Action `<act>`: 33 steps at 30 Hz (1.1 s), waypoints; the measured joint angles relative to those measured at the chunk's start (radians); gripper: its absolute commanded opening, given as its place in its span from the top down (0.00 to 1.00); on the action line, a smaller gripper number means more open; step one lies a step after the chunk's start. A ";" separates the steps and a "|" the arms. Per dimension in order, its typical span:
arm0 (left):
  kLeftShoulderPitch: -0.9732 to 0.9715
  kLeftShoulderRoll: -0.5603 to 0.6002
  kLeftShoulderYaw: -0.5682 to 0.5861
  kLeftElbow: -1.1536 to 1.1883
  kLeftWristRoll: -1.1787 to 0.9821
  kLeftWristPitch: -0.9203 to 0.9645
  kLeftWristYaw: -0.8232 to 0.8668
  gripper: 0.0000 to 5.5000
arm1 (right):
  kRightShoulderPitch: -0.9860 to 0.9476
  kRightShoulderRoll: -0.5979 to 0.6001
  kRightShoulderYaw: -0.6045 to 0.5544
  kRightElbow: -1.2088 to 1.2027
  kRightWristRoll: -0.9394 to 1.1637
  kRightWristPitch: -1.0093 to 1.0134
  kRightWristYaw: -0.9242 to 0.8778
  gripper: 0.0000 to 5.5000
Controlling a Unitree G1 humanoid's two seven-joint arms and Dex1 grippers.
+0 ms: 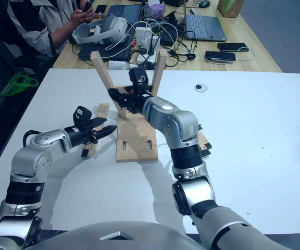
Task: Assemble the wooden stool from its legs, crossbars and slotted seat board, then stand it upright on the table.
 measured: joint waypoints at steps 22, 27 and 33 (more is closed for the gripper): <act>0.181 0.203 -0.222 -0.101 0.013 0.031 -0.221 0.47 | 0.035 -0.329 -0.075 -0.051 0.071 0.046 0.361 0.41; 0.141 0.135 -0.280 -0.100 0.009 0.052 -0.217 0.47 | -0.064 -0.264 -0.102 0.010 0.079 -0.019 0.338 0.41; 0.088 0.061 -0.315 -0.102 0.004 0.066 -0.201 0.47 | -0.271 -0.140 -0.090 0.331 -0.036 -0.275 0.270 0.41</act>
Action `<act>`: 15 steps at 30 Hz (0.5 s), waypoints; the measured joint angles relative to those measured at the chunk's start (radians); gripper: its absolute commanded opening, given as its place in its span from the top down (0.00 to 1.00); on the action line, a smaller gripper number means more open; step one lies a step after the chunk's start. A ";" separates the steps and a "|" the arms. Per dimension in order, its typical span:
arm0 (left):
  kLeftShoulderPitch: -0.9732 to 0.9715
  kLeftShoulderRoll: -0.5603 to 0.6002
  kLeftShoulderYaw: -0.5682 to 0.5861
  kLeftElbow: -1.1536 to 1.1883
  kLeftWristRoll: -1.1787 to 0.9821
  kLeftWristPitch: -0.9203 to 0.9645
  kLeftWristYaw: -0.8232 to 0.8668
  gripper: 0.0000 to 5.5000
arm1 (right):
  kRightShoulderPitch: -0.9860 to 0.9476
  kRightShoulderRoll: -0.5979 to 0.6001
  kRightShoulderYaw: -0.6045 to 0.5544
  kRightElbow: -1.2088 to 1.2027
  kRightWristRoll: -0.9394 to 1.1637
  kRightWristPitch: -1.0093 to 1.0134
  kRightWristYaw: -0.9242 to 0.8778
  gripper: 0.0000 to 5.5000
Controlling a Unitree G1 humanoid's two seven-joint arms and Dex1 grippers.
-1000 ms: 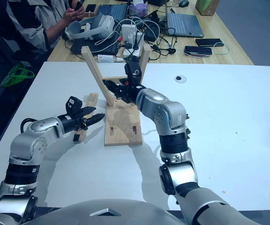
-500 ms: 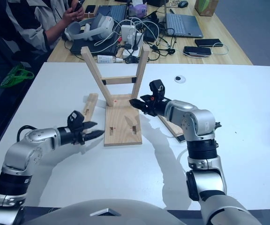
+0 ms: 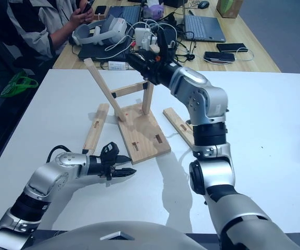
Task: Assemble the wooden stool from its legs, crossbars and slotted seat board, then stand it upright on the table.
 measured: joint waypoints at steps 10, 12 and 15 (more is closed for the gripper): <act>-0.106 0.005 0.184 -0.016 -0.056 0.018 0.051 0.47 | -0.264 0.029 0.048 0.518 -0.196 -0.317 0.041 0.41; -0.137 -0.016 0.226 -0.019 -0.075 0.024 0.081 0.47 | -0.223 -0.009 0.082 0.620 -0.236 -0.270 0.128 0.41; -0.168 -0.035 0.258 -0.030 -0.100 0.033 0.115 0.47 | -0.189 -0.072 0.152 0.687 -0.288 -0.252 0.288 0.41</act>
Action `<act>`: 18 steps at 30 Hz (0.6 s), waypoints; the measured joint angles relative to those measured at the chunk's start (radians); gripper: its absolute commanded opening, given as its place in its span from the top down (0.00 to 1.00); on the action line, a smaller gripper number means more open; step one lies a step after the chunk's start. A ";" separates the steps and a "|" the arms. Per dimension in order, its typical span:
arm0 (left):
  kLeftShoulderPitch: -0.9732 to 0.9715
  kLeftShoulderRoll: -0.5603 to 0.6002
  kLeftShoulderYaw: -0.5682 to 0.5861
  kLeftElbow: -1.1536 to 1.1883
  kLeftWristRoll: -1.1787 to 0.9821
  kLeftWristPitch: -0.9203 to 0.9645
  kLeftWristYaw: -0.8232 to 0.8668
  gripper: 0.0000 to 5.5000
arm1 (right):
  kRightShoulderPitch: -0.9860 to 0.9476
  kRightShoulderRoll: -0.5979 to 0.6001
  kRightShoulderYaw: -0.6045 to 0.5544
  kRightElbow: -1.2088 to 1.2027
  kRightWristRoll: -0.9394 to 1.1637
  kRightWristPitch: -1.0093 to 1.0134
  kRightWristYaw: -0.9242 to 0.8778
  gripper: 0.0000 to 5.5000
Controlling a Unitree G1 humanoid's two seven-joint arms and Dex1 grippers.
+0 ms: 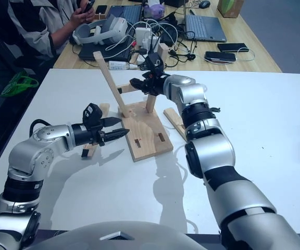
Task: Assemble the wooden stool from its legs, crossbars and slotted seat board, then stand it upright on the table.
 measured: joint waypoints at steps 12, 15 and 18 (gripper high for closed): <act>-0.021 -0.037 0.025 -0.022 -0.022 0.004 0.083 0.47 | 0.139 -0.088 -0.075 -0.221 0.091 0.069 0.187 0.41; -0.017 -0.036 0.045 -0.022 -0.024 0.002 0.085 0.47 | 0.257 -0.125 -0.183 -0.497 0.268 0.258 0.226 0.41; 0.002 -0.035 0.130 -0.022 -0.046 -0.002 0.116 0.47 | 0.311 -0.166 -0.413 -0.752 0.531 0.448 0.172 0.41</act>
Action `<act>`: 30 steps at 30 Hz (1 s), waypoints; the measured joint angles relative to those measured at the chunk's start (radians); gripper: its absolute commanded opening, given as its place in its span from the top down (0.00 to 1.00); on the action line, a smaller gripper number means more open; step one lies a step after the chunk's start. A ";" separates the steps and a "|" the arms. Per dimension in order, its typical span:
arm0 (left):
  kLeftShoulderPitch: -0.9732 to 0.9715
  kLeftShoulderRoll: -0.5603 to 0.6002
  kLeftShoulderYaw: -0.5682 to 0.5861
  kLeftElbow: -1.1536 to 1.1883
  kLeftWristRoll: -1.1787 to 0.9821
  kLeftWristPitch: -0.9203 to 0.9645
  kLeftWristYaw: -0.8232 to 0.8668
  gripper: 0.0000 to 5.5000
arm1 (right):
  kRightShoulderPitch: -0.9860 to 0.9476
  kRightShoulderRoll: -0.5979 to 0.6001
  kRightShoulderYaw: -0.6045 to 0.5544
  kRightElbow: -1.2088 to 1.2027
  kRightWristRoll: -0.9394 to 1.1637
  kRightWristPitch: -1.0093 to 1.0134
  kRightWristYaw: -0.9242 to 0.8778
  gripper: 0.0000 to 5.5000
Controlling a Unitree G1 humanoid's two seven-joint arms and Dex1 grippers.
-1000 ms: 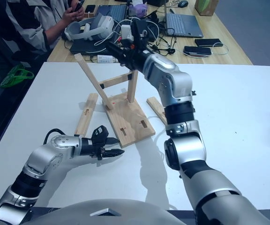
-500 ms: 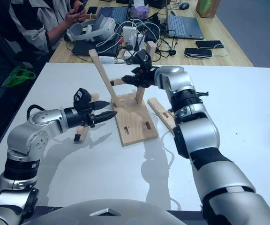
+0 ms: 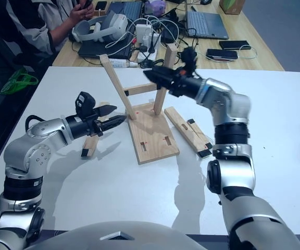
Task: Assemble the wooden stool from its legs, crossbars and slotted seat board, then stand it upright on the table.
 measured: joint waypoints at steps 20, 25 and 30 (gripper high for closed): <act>0.070 0.147 -0.068 0.109 0.210 0.073 0.112 0.47 | 0.681 -0.227 0.380 -0.368 -0.155 0.108 -0.057 0.41; 0.067 0.154 -0.084 0.139 0.239 0.119 0.142 0.47 | 0.669 -0.198 0.380 -0.376 -0.153 0.115 -0.077 0.41; 0.068 0.114 -0.117 0.154 0.242 0.150 0.155 0.39 | 0.648 -0.189 0.358 -0.379 -0.136 0.110 -0.080 0.41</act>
